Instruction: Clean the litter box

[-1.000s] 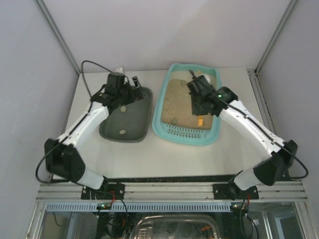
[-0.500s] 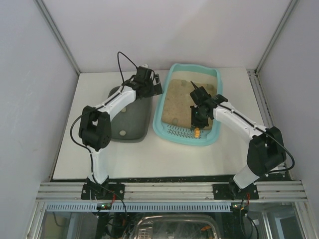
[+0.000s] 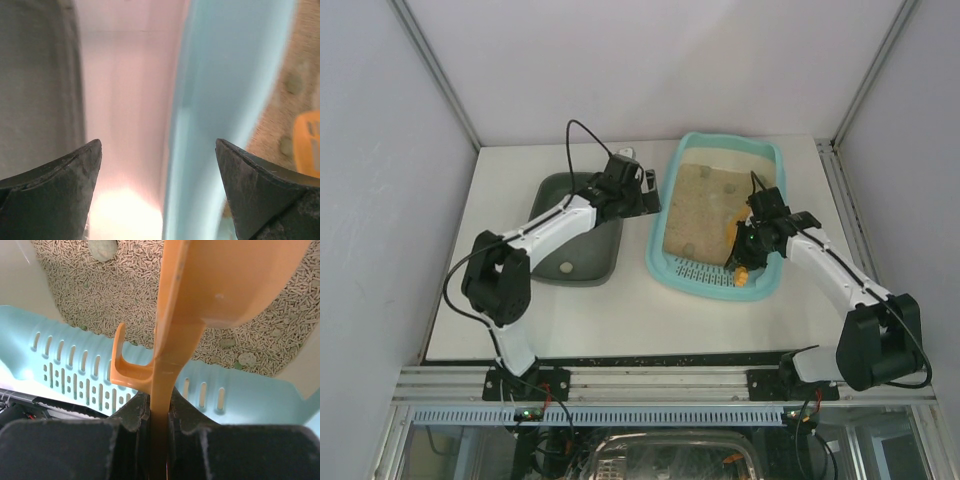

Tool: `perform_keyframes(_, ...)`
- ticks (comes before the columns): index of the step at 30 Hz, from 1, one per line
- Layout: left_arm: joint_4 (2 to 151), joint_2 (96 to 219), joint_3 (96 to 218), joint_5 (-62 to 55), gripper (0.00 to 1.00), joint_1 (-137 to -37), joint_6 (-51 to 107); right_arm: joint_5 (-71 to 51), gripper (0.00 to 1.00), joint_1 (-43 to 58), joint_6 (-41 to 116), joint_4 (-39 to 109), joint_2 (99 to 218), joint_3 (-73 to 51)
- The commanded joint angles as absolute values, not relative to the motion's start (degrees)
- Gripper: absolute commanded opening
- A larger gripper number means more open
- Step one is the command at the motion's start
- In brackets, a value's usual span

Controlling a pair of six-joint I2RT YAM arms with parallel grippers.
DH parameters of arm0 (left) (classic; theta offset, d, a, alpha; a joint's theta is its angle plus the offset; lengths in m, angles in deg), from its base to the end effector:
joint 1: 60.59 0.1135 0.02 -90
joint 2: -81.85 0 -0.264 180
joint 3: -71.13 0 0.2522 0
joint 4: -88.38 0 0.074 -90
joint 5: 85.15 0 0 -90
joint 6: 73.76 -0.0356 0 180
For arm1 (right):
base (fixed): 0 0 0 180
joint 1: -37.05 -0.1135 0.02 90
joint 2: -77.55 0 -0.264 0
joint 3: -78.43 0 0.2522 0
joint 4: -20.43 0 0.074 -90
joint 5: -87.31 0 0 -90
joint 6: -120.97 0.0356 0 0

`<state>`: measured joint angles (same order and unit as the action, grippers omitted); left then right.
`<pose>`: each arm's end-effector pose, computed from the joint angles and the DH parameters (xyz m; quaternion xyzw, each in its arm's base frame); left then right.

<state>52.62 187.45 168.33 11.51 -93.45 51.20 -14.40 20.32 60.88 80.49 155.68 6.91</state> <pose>0.3542 -0.2238 0.2547 -0.0395 0.9189 -0.1725 0.3525 0.2463 0.0816 0.2429 0.0913 0.9702 0.1714 0.1452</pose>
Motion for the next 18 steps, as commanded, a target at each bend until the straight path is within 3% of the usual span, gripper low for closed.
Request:
perform_keyframes(1, 57.15, 180.45, 168.08, 1.6, 1.0, -99.23, 51.44, -13.0, 0.0, 23.24, 55.74, 85.94, 155.65, 9.56)
perform_keyframes(11, 58.49, 187.98, 176.77, 3.17, 1.0, -101.32, 45.14, -16.19, 0.0, 23.51, 55.71, 84.2, 157.41, 9.71)
perform_keyframes(18, 62.52, 195.2, 180.56, 16.21, 1.0, -101.08, 36.82, -18.93, 0.0, 24.4, 55.11, 82.43, 157.22, 10.18)
